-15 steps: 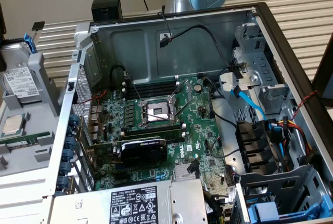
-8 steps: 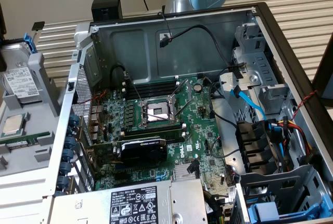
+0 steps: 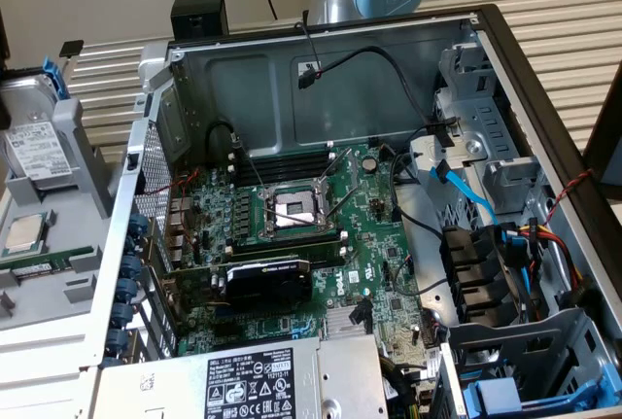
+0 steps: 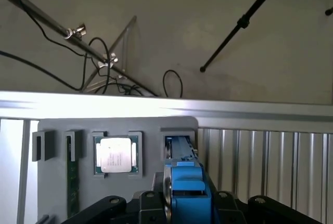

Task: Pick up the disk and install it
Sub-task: 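Pick up the disk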

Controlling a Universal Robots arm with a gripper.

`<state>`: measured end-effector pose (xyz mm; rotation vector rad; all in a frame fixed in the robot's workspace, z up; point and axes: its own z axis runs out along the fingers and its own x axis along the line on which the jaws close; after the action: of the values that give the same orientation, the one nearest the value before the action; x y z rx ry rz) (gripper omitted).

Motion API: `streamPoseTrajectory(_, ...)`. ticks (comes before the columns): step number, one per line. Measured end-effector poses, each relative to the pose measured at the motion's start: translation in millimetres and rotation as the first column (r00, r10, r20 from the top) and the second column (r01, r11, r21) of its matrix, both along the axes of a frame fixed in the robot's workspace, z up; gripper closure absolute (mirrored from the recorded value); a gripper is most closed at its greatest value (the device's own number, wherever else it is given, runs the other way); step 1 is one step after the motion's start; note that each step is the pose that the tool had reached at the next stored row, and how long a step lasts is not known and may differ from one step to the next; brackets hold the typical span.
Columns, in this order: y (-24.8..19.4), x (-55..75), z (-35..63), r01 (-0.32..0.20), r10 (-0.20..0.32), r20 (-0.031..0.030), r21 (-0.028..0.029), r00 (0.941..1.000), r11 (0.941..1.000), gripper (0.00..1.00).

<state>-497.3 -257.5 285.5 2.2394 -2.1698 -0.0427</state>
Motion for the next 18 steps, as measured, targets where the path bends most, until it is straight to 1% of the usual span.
streamPoseTrajectory(3,0.6,-0.8,3.0,0.0,0.0,0.0084,0.0,1.0,1.0,0.63)
streamPoseTrajectory(4,0.7,-0.9,4.0,0.0,0.0,0.01,0.0,0.9999,1.0,0.63)
streamPoseTrajectory(10,1.8,-1.6,10.6,0.0,0.0,0.0125,-0.0002,0.9999,1.0,0.63)
streamPoseTrajectory(18,3.8,-2.3,25.9,0.0,0.0,0.0162,-0.0013,0.9999,1.0,0.63)
